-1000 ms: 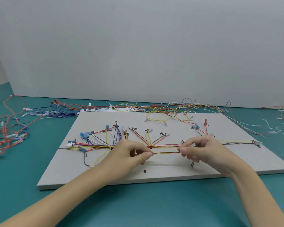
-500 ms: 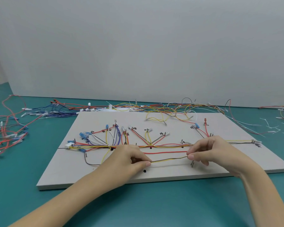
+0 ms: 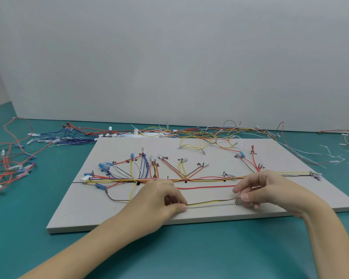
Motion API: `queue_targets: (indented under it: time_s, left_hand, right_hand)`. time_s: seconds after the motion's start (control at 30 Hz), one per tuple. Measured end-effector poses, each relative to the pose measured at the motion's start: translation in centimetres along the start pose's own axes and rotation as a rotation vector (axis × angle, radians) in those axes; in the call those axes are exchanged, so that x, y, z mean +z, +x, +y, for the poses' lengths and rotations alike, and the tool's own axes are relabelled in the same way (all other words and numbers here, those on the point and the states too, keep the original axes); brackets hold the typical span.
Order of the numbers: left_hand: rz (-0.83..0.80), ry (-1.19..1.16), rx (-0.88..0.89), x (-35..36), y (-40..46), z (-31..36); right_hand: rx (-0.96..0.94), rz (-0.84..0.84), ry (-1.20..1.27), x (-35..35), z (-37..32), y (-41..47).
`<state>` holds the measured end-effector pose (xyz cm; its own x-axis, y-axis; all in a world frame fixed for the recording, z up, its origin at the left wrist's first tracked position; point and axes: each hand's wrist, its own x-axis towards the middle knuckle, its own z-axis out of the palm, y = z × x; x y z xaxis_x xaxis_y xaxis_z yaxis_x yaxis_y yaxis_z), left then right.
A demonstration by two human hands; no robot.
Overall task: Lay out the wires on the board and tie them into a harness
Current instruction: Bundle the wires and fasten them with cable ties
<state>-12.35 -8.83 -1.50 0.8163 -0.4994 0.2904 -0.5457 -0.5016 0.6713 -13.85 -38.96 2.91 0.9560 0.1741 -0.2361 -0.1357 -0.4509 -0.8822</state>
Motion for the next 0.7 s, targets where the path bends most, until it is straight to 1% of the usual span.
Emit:
queue_targets:
  time_s: [0.13, 0.27, 0.33, 0.5, 0.57, 0.7]
  left_hand:
    - [-0.017, 0.035, 0.014, 0.1, -0.1, 0.0]
    - [-0.069, 0.089, 0.023, 0.0, -0.2, 0.2]
    - [-0.087, 0.117, 0.023, -0.2, -0.1, 0.2]
    - [-0.137, 0.178, 0.014, -1.2, 0.0, 0.2]
    - [-0.151, 0.187, 0.025, -1.4, 0.0, 0.1]
    - [-0.135, 0.191, 0.045, -1.4, -0.5, -0.4]
  right_hand:
    - [0.019, 0.031, -0.005, 0.2, 0.0, 0.0]
    - [0.037, 0.049, -0.011, 0.7, 0.1, 0.1]
    - [0.044, 0.034, -0.056, 0.6, 0.0, 0.1]
    - [0.060, -0.035, -0.061, 0.5, -0.2, -0.2]
    - [0.028, 0.022, -0.097, 0.6, -0.3, -0.1]
    - [-0.147, 0.313, -0.135, 2.1, -1.0, 1.8]
